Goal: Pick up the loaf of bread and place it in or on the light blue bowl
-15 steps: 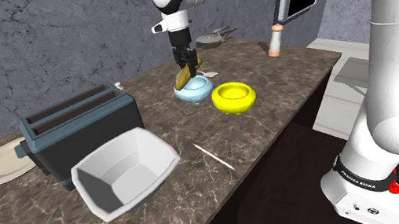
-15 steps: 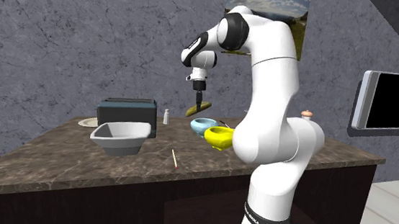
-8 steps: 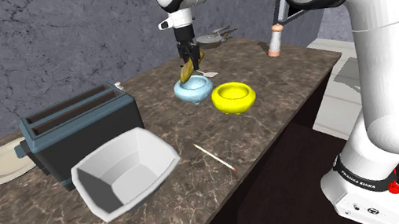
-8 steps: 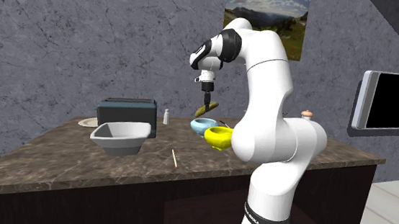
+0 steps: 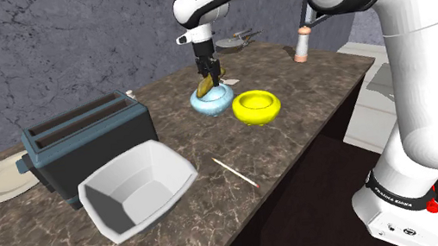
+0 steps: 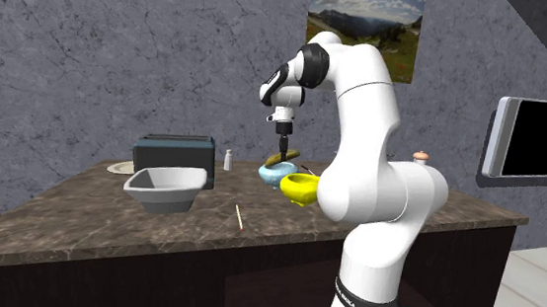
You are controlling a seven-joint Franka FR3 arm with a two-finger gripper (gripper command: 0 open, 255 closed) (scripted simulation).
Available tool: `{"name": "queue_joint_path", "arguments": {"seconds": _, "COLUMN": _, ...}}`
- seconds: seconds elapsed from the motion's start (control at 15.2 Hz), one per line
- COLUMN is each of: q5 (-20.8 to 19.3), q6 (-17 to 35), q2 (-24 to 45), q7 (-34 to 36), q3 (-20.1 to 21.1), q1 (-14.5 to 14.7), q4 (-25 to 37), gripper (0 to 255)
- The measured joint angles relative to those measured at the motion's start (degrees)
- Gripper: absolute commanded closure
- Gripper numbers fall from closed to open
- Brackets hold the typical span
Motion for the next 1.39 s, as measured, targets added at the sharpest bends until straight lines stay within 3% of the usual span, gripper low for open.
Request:
{"name": "queue_joint_path", "arguments": {"seconds": 0.59, "q5": -0.03, "q6": 2.15, "q2": 0.22, "q7": -0.09, "q3": -0.17, "q1": -0.12, "q4": -1.3, "gripper": 255}}
{"name": "queue_joint_path", "arguments": {"seconds": 0.66, "q5": -0.03, "q6": 2.09, "q2": 0.2, "q7": -0.12, "q3": -0.17, "q1": -0.13, "q4": -1.32, "gripper": 0}}
{"name": "queue_joint_path", "arguments": {"seconds": 1.06, "q5": 0.09, "q6": 2.03, "q2": 0.45, "q7": -0.14, "q3": 0.0, "q1": 0.0, "q4": -1.53, "gripper": 0}}
{"name": "queue_joint_path", "arguments": {"seconds": 1.39, "q5": 0.07, "q6": -4.38, "q2": 1.17, "q7": -0.03, "q3": -0.05, "q1": -0.28, "q4": 5.65, "gripper": 0}}
